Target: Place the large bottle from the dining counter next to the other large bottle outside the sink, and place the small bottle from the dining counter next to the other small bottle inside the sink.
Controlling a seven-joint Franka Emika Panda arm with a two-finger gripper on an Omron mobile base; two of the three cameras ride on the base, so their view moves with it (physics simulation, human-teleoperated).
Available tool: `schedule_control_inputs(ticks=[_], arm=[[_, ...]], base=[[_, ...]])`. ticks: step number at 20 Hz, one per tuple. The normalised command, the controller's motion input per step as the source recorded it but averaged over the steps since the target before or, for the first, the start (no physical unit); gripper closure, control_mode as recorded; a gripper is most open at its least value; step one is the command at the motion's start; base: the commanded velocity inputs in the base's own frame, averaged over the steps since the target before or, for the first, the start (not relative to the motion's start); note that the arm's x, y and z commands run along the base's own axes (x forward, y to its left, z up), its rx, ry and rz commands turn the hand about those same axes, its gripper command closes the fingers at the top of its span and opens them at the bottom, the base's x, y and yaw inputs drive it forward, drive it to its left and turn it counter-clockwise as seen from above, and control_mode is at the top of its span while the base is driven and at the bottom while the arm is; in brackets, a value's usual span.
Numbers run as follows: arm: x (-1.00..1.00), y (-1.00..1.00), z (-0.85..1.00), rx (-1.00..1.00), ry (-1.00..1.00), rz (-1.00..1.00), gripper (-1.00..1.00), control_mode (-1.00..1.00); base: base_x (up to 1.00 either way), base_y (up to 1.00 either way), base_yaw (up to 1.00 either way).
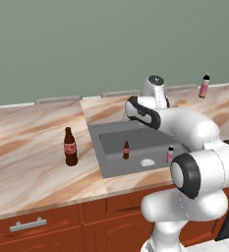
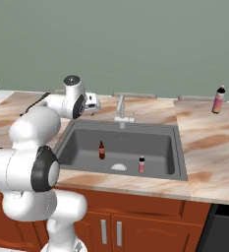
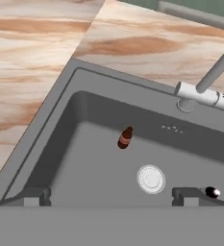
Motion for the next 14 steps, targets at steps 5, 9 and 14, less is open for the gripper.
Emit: schedule_control_inputs(ticks=[5,9,14], arm=[[-0.76,0.0,-0.03,-0.01,-0.04,0.14,-1.0,-1.0],[-0.45,0.02,0.0,-0.14,0.0,0.01,-1.0,-1.0],[-0.46,0.03,0.0,-0.21,0.0,0.0,-1.0,-1.0]], base=[[0.0,0.0,0.0],[0.0,0.0,0.0],[0.0,0.0,0.0]])
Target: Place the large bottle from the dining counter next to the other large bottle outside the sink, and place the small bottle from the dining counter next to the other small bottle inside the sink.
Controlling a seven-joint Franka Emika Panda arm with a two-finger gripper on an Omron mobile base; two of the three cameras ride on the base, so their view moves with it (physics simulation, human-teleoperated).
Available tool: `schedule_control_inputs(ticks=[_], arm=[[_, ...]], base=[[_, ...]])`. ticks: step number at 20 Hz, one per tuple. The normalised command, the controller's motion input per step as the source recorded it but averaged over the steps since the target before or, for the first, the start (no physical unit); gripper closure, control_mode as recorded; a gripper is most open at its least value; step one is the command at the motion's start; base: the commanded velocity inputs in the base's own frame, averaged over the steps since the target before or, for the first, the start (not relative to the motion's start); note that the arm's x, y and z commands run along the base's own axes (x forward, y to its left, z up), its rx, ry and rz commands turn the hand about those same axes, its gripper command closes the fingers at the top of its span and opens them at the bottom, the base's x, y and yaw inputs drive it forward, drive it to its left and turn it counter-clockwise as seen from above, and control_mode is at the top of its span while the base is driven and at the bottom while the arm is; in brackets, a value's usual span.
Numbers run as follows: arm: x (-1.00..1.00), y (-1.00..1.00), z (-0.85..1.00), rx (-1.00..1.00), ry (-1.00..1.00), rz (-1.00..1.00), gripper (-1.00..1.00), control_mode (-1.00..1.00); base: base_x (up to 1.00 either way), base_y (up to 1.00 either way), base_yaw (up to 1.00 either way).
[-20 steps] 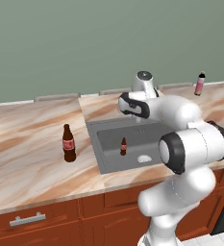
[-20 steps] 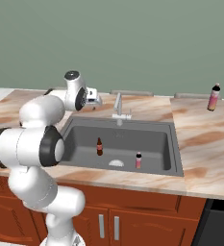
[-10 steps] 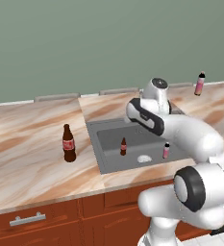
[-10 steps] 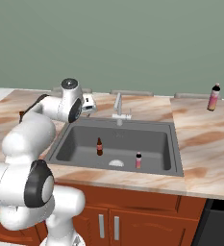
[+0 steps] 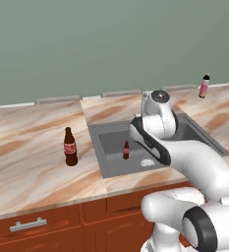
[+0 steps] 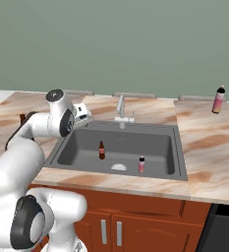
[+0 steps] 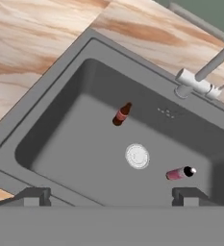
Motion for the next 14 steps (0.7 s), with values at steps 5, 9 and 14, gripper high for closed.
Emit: schedule_control_inputs(ticks=[5,9,14], arm=[[-0.53,0.0,-0.02,-0.09,0.0,-0.07,-1.0,-1.0],[-0.38,-0.11,-0.15,0.0,0.0,-0.1,-1.0,-1.0],[-0.09,-0.24,-0.08,0.03,0.0,-0.03,-1.0,-1.0]], base=[[0.0,0.0,0.0],[0.0,0.0,0.0],[0.0,0.0,0.0]])
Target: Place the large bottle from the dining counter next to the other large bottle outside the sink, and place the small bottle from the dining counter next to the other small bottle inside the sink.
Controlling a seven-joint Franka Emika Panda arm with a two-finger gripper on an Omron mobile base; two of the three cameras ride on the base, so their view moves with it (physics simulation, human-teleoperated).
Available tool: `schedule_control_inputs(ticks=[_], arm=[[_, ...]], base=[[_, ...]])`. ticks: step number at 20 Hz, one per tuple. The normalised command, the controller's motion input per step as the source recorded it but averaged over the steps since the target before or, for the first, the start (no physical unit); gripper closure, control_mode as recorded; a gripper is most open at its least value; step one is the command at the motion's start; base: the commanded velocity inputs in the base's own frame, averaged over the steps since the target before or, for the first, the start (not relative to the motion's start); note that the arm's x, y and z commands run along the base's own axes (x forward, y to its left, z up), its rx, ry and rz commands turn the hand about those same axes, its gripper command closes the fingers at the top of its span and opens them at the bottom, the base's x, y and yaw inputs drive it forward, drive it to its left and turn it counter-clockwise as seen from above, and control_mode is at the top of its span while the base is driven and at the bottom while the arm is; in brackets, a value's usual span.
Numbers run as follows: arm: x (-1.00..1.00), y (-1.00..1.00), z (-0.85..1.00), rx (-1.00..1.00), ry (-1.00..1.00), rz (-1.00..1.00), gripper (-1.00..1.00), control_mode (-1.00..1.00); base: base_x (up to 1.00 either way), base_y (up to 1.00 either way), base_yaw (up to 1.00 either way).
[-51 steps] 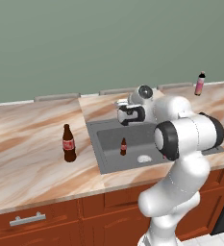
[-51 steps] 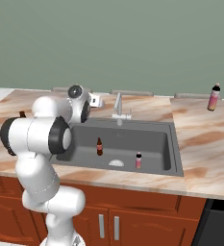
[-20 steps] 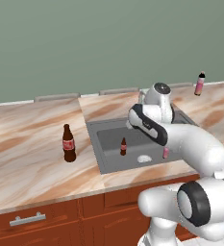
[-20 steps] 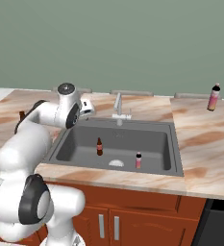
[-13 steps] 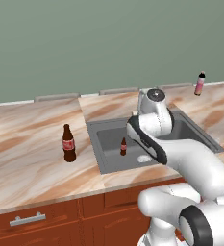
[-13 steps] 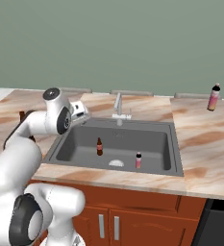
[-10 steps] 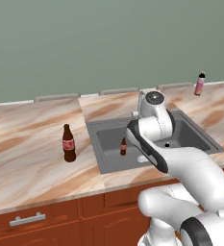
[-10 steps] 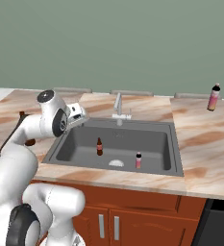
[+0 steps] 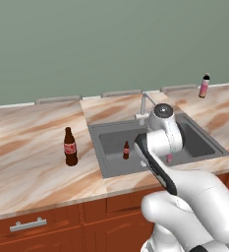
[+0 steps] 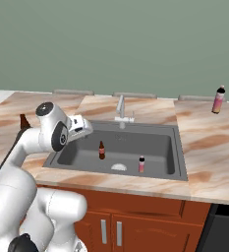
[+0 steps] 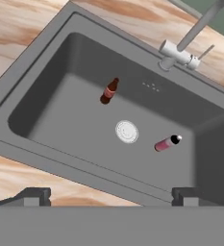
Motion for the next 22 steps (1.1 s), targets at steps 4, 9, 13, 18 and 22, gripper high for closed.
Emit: schedule_control_inputs(ticks=[4,9,13,18,22], arm=[[-0.04,-0.28,0.0,0.06,0.0,0.0,-1.0,-1.0],[-0.02,-0.28,-0.01,0.08,0.0,0.0,-1.0,-1.0],[-0.07,-0.05,0.0,0.02,0.0,0.0,-1.0,1.0],[0.0,0.0,0.0,0.0,0.0,0.0,-1.0,1.0],[0.0,0.0,0.0,0.0,0.0,0.0,-1.0,1.0]], base=[[0.0,0.0,0.0],[0.0,0.0,0.0],[-0.39,-0.04,0.0],[-0.87,0.0,0.0],[-0.4,-0.12,0.0]])
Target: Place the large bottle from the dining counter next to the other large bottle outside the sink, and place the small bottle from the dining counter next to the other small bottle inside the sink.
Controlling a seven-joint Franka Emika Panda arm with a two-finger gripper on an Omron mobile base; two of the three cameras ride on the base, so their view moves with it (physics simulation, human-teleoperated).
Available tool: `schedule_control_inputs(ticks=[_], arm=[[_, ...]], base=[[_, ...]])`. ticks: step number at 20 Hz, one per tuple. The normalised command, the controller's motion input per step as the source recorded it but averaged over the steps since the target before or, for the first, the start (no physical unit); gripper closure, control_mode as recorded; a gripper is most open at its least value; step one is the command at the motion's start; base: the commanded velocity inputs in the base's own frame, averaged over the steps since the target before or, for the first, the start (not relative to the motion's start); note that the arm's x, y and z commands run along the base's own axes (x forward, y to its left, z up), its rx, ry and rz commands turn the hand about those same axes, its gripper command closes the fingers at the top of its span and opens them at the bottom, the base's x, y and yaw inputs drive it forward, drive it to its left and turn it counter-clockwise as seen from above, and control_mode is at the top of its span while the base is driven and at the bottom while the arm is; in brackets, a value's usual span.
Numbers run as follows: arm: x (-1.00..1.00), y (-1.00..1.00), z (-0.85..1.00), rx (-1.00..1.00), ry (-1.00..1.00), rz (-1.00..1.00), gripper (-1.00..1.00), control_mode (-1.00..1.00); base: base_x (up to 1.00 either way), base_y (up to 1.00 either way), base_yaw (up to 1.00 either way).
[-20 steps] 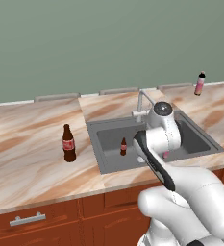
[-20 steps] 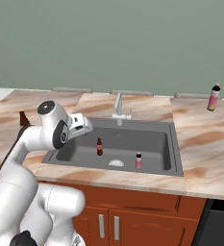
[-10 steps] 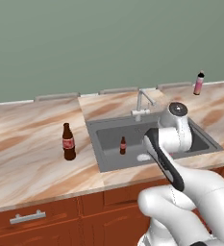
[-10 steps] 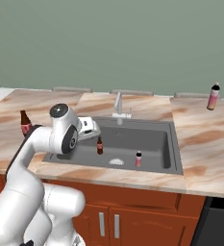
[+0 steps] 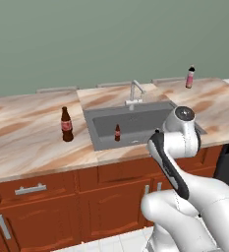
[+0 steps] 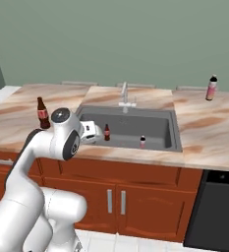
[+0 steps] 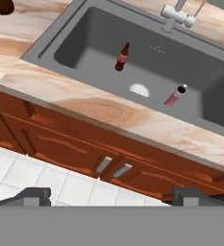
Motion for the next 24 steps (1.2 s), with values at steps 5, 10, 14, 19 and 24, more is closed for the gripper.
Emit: schedule_control_inputs(ticks=[5,10,14,19,24], arm=[[0.0,0.0,0.0,0.0,0.0,0.0,-1.0,1.0],[0.0,0.0,0.0,0.0,0.0,0.0,-1.0,1.0],[0.0,0.0,0.0,0.0,0.0,0.0,-1.0,1.0],[0.0,0.0,0.0,0.0,0.0,0.0,-1.0,1.0],[0.0,0.0,0.0,0.0,0.0,0.0,-1.0,1.0]], base=[[0.0,-0.53,0.0],[0.0,-0.86,0.0],[0.0,-0.94,0.0],[0.08,-0.98,0.0],[0.15,-1.0,0.0]])
